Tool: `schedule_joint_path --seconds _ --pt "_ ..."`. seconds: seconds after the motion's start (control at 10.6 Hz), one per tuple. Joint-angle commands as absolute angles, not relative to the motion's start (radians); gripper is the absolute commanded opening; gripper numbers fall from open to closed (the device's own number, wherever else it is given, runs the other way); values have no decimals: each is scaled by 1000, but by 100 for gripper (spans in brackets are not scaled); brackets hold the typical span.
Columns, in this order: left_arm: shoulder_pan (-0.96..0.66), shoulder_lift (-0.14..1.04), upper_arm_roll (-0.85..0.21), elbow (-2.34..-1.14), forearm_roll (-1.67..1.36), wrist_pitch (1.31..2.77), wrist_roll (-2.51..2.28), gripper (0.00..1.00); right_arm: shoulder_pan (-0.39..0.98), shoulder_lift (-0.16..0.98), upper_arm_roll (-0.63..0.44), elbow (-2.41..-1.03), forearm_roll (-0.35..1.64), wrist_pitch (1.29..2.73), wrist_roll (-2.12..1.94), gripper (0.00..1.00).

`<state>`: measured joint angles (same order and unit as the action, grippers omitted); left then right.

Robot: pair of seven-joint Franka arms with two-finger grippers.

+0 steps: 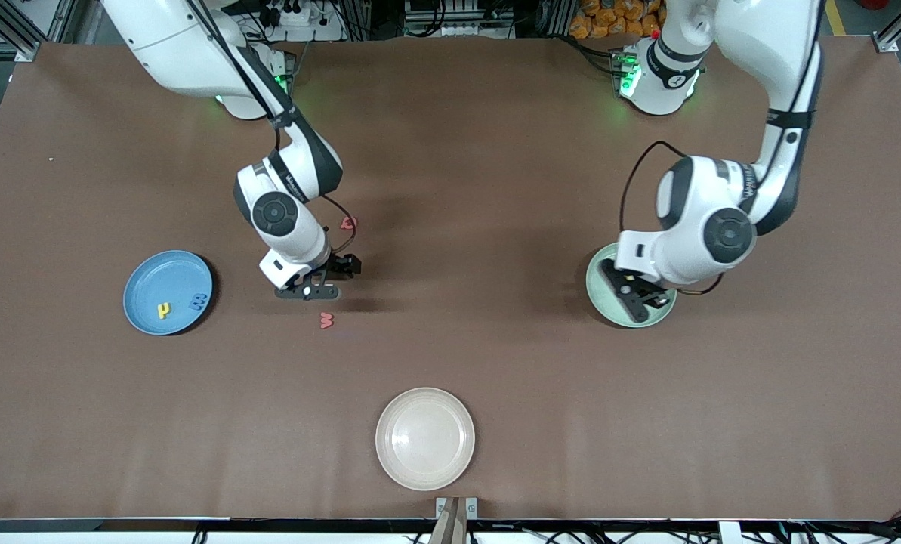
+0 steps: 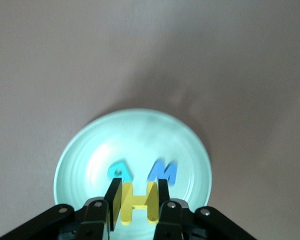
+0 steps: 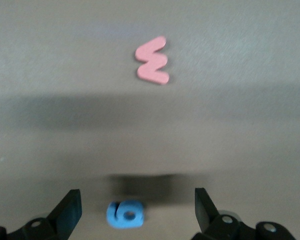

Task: Sort upper and lower case letters into plates
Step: 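Place the H in the green plate while the right gripper reaches the g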

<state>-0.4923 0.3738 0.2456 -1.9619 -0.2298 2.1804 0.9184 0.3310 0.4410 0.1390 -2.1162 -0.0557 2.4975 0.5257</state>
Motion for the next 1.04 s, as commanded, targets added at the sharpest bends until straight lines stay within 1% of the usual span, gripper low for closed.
schedule_joint_path --seconds 0.0,0.09,0.19,0.28,0.76,0.85,0.95 --pt "-465 365 226 -1996 -287 2186 983 0 328 400 150 -2187 -23 2539 554 100" --pt "-463 367 225 -1997 -290 2186 983 22 334 405 150 -2189 -23 2537 575 100" --pt "-462 371 225 -1997 -291 2186 983 94 354 410 150 -2187 -23 2537 616 100" --pt "-460 377 225 -1997 -291 2186 985 100 363 413 149 -2187 -23 2539 639 100" --pt "-459 380 216 -1982 -311 2186 983 100 385 446 147 -2191 -28 2592 658 100" --pt "-463 383 212 -1977 -383 2186 983 100 385 451 146 -2192 -29 2600 658 100" --pt "-475 417 210 -1941 -455 2186 976 100 385 454 146 -2198 -31 2608 658 100"
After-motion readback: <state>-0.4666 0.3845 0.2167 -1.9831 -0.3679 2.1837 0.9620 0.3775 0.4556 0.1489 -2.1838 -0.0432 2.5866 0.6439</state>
